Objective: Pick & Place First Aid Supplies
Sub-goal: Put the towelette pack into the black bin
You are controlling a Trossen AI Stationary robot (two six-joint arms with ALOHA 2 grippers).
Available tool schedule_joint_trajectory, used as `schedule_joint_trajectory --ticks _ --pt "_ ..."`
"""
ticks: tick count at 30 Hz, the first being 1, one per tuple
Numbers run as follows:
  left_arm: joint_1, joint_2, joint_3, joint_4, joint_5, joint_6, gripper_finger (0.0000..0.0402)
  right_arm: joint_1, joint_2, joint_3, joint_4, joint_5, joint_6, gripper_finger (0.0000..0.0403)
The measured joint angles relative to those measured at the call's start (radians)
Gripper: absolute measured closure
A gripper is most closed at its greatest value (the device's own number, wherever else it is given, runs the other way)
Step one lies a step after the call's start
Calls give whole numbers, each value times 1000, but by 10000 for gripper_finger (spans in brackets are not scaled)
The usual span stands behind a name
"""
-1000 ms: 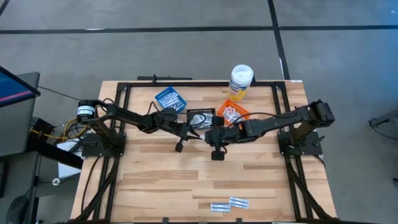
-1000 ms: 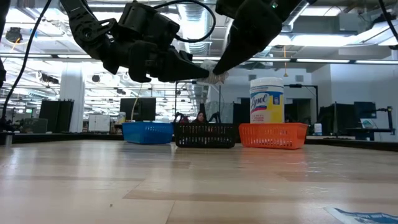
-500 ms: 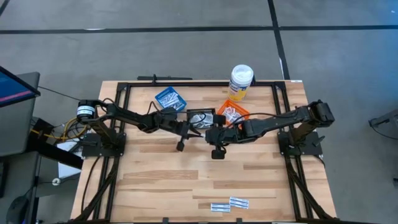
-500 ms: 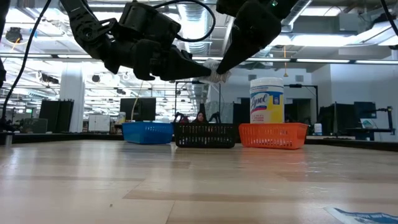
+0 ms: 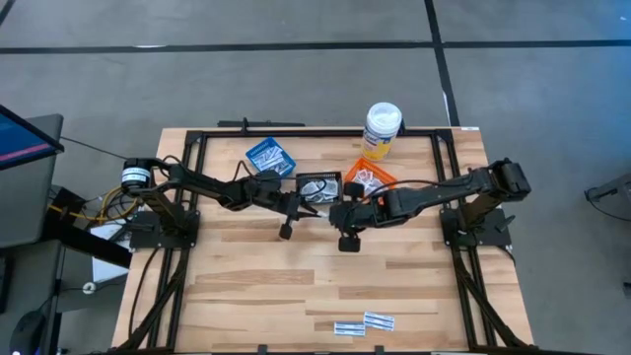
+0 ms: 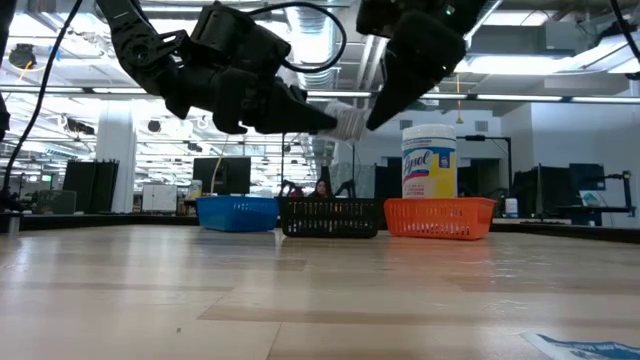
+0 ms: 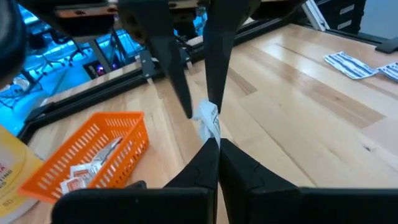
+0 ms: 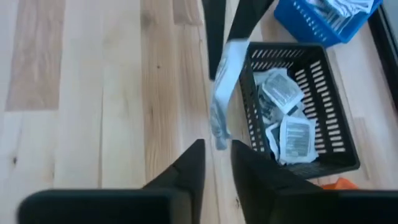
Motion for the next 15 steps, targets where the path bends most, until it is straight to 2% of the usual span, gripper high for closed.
schedule_joint_trajectory --ticks 9,15 --pt "0 0 0 -2 26 25 395 -37 1 0 70 -11 -11 262" --pt "-5 0 0 -4 28 162 395 -80 1 0 80 -251 -51 235"
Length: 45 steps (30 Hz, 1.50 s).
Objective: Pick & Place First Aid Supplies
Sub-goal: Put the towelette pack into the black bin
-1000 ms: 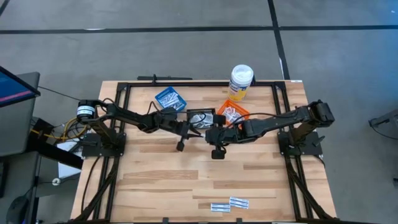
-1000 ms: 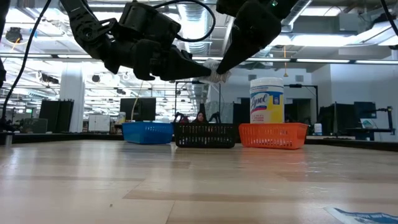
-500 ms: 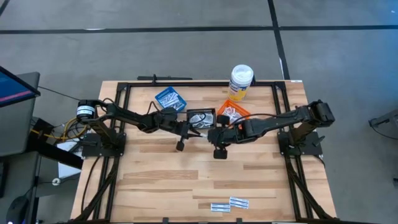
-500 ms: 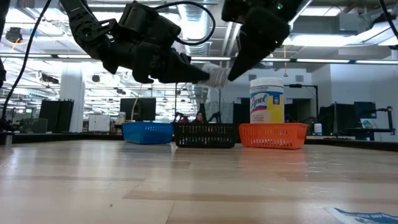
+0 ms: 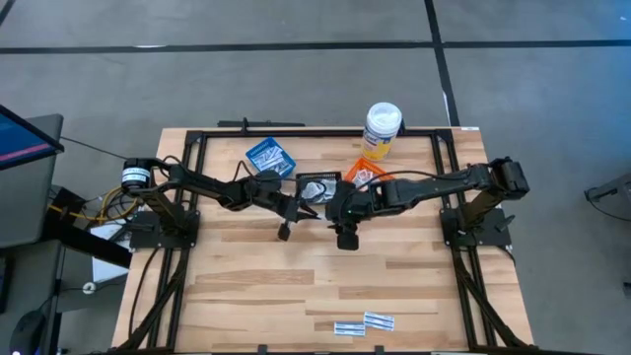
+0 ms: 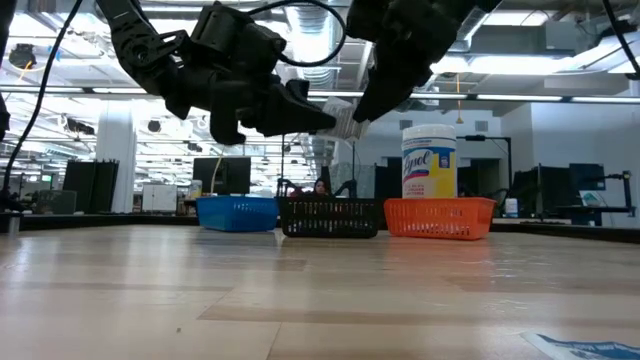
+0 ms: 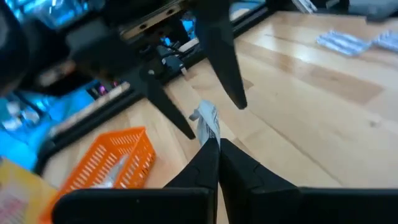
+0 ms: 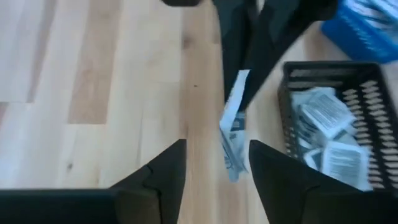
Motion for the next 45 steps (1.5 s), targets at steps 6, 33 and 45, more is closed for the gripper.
schedule_joint_trajectory --ticks 6,33,45 --pt "-23 0 0 -7 -12 157 394 -37 0 0 6 -47 -9 231" --pt "-25 2 2 -31 -56 157 395 -73 -1 4 -29 -199 -3 396" --pt "-25 2 2 -29 -52 133 393 -73 -96 2 -111 -117 10 399"
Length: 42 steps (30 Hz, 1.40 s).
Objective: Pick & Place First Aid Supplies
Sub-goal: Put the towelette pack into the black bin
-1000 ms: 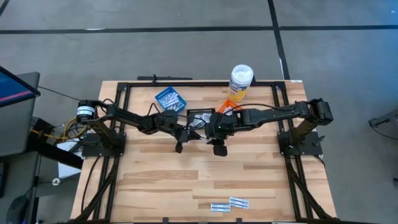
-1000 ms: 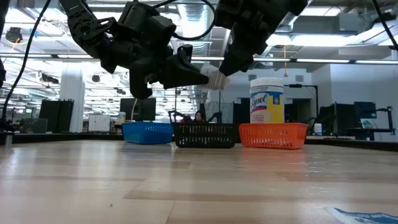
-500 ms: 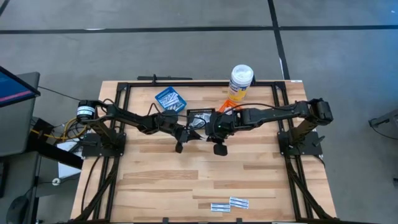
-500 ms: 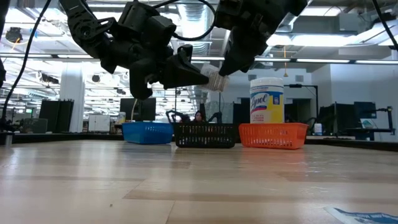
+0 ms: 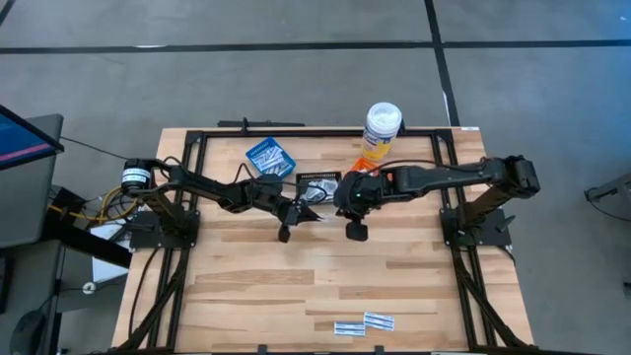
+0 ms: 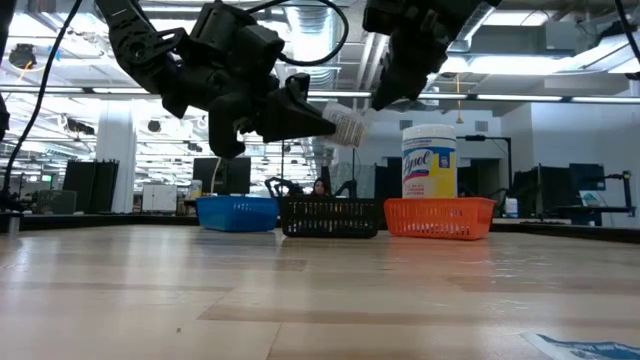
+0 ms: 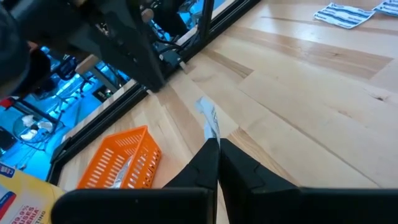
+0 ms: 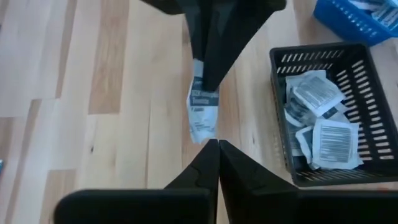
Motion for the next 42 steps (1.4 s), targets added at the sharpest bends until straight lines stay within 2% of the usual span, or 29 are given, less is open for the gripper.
schedule_joint_trajectory --ticks 5,12,19,23,29,36,42 --pt "0 0 0 8 0 -3 394 15 24 0 8 1 15 383" --pt "0 0 0 8 -2 -3 394 24 90 0 45 1 15 338" --pt "0 0 0 8 -5 -4 391 21 92 0 61 55 -45 312" --pt "1 0 0 7 -8 -4 394 15 92 0 60 49 -48 331" --pt "0 -1 0 7 -22 -4 392 16 90 0 57 29 -51 396" --pt "0 -2 0 5 -67 -4 393 15 89 1 48 7 -65 398" --pt "0 -3 3 7 -71 -4 395 16 83 86 -84 41 -65 396"
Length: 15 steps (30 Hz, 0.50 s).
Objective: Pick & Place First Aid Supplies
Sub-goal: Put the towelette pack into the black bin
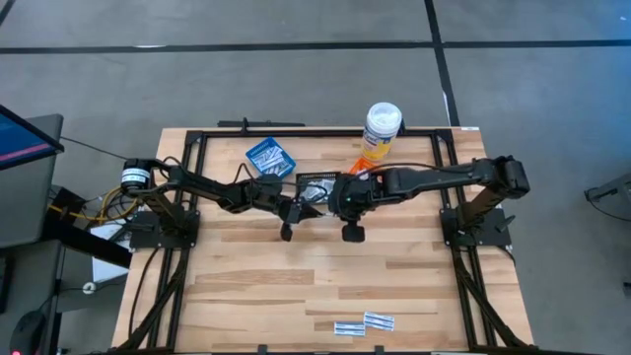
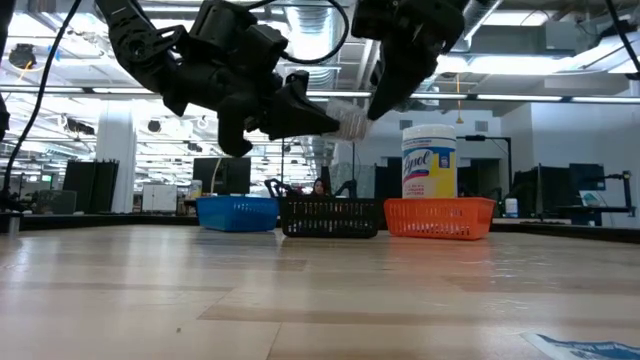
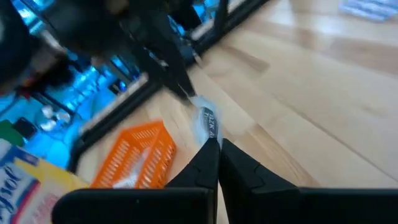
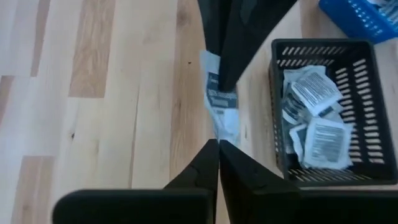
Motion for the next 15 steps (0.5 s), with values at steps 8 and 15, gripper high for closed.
schedule_joint_trajectory --ticks 8,15 --pt "0 2 -4 -17 -7 0 395 0 -2 64 -71 9 -10 402" --pt "0 2 -4 4 -5 -39 394 7 7 65 -72 11 -9 399"
